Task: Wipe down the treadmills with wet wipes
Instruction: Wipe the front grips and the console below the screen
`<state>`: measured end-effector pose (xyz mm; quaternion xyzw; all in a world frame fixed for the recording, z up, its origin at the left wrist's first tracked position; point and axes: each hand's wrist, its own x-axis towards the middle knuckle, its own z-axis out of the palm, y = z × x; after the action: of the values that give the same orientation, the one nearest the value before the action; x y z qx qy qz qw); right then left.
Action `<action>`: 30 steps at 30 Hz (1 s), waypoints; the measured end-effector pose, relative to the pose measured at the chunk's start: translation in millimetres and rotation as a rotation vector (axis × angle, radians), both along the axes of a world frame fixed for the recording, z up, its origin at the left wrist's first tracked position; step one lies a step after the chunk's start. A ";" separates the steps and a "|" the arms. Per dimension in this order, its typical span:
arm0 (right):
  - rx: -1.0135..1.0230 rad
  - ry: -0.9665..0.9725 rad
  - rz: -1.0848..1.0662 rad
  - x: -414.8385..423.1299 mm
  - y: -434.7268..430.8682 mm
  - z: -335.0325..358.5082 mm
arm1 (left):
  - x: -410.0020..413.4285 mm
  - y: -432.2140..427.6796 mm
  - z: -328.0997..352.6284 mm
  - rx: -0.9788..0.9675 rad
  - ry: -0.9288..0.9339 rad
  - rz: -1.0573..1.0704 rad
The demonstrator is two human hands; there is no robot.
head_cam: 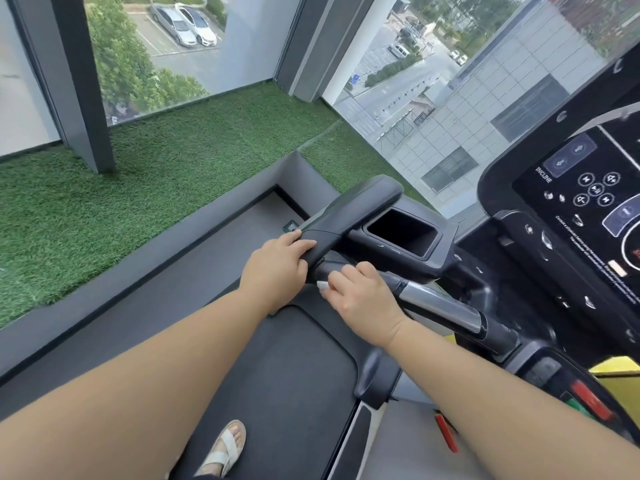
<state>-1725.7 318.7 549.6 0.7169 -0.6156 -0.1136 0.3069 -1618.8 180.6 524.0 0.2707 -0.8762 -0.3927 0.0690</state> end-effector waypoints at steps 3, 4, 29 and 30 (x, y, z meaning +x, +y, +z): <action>-0.065 -0.099 0.004 -0.7 -2.8 3.0 | -0.3 -0.5 0.9 0.025 0.012 0.027; -0.080 -0.106 0.006 1.4 -8.1 1.6 | -0.5 -0.5 1.5 0.034 0.016 0.034; -0.070 -0.172 -0.471 10.4 -25.3 1.1 | 3.3 -1.9 2.7 0.110 0.081 0.108; -0.075 -0.190 -0.543 8.4 -25.8 4.2 | 3.7 -1.7 2.6 0.110 0.080 0.108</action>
<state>-1717.3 292.9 553.8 0.5213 -0.8149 -0.1013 0.2323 -1615.1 178.9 526.6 0.3049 -0.8339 -0.4466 0.1102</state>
